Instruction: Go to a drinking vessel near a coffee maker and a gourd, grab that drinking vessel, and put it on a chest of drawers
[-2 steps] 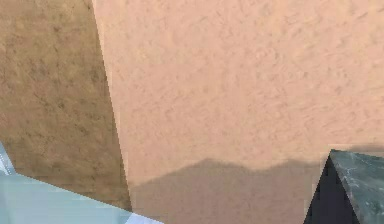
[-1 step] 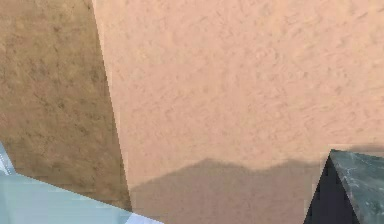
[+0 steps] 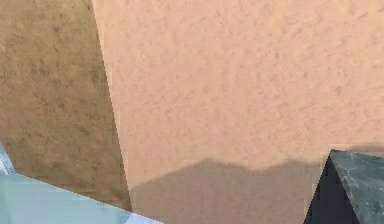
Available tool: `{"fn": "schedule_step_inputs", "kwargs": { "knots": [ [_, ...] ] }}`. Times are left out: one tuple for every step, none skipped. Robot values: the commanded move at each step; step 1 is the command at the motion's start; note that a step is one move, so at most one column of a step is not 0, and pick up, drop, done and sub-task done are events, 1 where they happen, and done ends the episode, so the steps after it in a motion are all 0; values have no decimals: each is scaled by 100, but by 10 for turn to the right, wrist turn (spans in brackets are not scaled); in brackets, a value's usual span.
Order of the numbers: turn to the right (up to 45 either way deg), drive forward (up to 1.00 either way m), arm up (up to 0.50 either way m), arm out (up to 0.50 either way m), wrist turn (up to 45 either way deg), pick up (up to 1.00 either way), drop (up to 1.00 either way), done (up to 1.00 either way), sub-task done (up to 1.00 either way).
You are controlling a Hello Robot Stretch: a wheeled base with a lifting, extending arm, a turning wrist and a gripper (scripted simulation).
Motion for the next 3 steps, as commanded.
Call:
{"fn": "schedule_step_inputs", "kwargs": {
  "knots": [
    [0,0,-16,0,0,0,0,0,0],
    [0,0,0,0,0,100,0,0,0],
    [0,0,10,0,0,0,0,0,0]
  ]
}}
